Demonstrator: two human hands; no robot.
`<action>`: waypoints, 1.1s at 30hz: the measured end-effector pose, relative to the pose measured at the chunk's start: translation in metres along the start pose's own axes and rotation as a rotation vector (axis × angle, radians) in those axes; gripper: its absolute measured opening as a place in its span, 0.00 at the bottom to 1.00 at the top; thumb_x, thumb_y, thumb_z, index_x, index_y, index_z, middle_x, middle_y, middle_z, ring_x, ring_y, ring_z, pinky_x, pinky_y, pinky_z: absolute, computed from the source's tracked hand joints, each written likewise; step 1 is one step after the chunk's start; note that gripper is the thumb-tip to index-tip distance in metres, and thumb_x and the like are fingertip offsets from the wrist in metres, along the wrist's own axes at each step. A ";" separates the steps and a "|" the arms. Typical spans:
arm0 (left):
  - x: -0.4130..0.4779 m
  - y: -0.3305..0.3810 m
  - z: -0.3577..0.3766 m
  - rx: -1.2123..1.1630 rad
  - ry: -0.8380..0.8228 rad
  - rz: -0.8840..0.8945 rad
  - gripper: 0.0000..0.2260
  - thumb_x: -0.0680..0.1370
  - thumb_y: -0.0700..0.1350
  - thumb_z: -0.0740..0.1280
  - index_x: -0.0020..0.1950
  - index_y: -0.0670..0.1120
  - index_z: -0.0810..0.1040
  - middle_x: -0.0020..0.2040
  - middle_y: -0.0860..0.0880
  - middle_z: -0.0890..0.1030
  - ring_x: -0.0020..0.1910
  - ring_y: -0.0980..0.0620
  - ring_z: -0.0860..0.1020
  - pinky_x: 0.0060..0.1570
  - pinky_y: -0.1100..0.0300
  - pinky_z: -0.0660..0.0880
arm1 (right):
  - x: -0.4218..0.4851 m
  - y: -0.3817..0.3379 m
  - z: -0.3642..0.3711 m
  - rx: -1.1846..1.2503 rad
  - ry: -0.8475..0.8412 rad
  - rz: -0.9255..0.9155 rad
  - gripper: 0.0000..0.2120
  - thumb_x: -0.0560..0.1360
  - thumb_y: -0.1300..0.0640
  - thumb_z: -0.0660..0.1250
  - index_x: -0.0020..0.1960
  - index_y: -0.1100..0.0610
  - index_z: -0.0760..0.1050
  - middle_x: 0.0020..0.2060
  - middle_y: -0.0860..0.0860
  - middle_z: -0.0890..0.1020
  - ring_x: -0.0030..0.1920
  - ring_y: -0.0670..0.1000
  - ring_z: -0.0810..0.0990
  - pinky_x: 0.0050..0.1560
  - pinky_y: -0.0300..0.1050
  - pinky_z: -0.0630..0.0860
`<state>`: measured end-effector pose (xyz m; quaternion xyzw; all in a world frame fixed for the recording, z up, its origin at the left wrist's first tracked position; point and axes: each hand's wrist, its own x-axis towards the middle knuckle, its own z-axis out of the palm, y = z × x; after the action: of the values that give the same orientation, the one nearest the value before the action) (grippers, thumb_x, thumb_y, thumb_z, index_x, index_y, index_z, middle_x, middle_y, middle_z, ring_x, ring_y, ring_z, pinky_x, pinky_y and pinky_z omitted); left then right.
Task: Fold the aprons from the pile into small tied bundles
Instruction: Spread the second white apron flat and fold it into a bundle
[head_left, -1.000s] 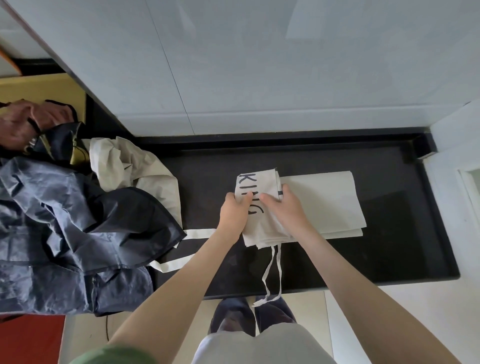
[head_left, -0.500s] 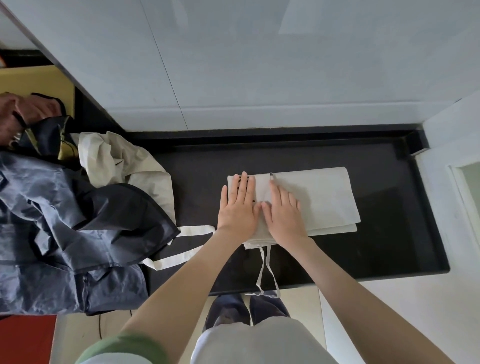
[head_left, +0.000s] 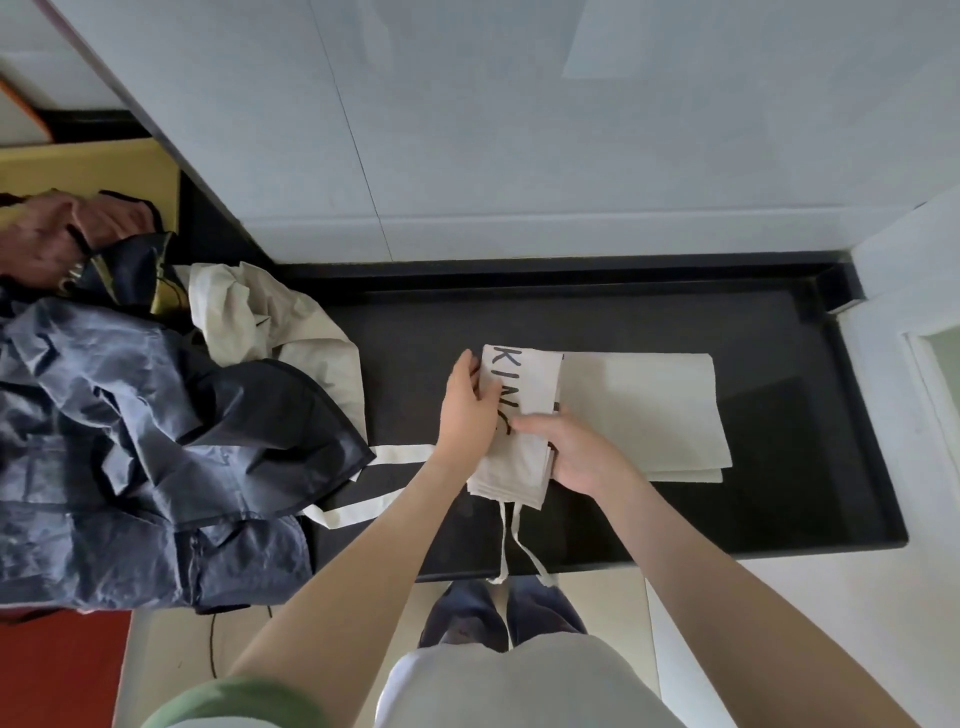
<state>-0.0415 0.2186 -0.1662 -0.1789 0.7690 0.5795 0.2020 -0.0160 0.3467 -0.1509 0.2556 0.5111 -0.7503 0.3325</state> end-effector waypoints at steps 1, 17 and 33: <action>-0.001 0.002 -0.002 -0.025 0.012 -0.030 0.22 0.82 0.47 0.61 0.75 0.48 0.61 0.70 0.51 0.70 0.66 0.54 0.71 0.62 0.63 0.68 | 0.000 0.000 0.002 0.051 0.012 -0.002 0.10 0.77 0.66 0.64 0.54 0.55 0.79 0.45 0.51 0.85 0.46 0.51 0.84 0.43 0.46 0.80; -0.022 -0.016 -0.017 -0.186 -0.107 -0.318 0.07 0.75 0.49 0.70 0.48 0.46 0.78 0.47 0.47 0.83 0.50 0.45 0.81 0.56 0.50 0.78 | 0.026 -0.003 0.016 -0.156 0.456 -0.231 0.19 0.77 0.61 0.66 0.66 0.53 0.68 0.52 0.50 0.81 0.48 0.49 0.82 0.42 0.42 0.79; -0.014 -0.020 -0.021 -0.203 0.090 -0.253 0.08 0.80 0.51 0.59 0.57 0.51 0.70 0.51 0.50 0.78 0.51 0.50 0.77 0.52 0.54 0.76 | 0.019 0.007 0.000 -0.529 0.212 -0.157 0.09 0.79 0.59 0.61 0.57 0.52 0.76 0.51 0.49 0.82 0.53 0.51 0.80 0.53 0.47 0.77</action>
<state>-0.0220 0.1935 -0.1699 -0.3194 0.6860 0.6158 0.2195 -0.0227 0.3401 -0.1689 0.1970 0.7389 -0.5836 0.2733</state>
